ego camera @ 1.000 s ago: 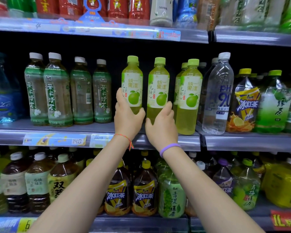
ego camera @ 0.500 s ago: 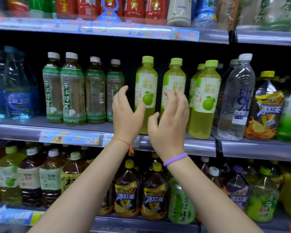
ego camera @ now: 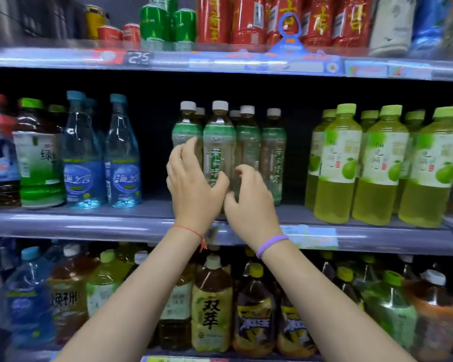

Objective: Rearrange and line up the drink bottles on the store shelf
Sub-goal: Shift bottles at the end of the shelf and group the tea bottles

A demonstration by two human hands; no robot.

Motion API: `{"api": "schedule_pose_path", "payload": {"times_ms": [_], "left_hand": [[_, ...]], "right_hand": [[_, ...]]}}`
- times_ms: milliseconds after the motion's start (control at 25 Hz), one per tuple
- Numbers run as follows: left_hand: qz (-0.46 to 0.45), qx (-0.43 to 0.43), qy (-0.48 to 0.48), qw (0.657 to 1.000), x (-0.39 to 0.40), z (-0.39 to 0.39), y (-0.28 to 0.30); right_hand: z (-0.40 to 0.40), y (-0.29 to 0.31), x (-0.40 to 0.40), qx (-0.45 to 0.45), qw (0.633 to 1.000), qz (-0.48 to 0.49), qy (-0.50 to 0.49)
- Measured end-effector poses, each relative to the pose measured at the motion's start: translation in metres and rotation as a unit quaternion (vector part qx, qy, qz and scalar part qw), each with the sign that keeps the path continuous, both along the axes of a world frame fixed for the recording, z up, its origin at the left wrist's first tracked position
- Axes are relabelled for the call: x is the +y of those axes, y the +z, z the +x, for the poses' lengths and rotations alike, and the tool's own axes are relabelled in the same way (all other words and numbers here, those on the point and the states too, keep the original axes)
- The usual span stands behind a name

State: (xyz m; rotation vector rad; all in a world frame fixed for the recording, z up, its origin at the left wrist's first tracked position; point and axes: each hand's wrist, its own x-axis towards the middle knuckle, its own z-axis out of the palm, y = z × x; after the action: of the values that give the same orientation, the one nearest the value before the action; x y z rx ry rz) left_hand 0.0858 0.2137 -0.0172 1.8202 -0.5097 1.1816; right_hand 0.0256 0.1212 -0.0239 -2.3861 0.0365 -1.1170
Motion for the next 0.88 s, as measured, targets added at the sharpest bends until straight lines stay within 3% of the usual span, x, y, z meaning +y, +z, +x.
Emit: {"api": "schedule_pose_path", "payload": {"times_ms": [120,240,360,480,560,680,760,880], "left_hand": [[0.05,0.038,-0.013,0.998,0.018,0.017,0.0],[0.109,0.037,0.03,0.993,0.024,0.026,0.0],[0.089,0.038,0.044,0.994,0.032,0.03,0.0],[0.054,-0.08,0.025,0.995,0.03,0.021,0.0],[0.066,-0.138,-0.089,0.984,0.019,0.013,0.003],[0.123,0.019,-0.203,0.971,-0.011,-0.002,0.007],[0.13,0.168,-0.222,0.952,-0.032,-0.006,0.009],[0.125,0.257,-0.199,0.938,-0.052,-0.001,0.016]], "right_hand": [[0.008,-0.004,0.027,0.07,0.996,0.013,-0.048],[0.008,-0.001,0.036,0.052,0.995,0.05,-0.07],[0.009,0.003,0.039,0.04,0.996,0.061,-0.045],[0.013,0.007,0.025,-0.03,0.994,0.058,-0.085],[0.016,0.017,0.005,-0.077,0.982,0.101,-0.138],[0.023,0.029,-0.026,0.001,0.97,0.189,-0.154],[0.029,0.033,-0.044,0.067,0.964,0.205,-0.157],[0.038,0.037,-0.066,0.106,0.963,0.194,-0.153]]}}
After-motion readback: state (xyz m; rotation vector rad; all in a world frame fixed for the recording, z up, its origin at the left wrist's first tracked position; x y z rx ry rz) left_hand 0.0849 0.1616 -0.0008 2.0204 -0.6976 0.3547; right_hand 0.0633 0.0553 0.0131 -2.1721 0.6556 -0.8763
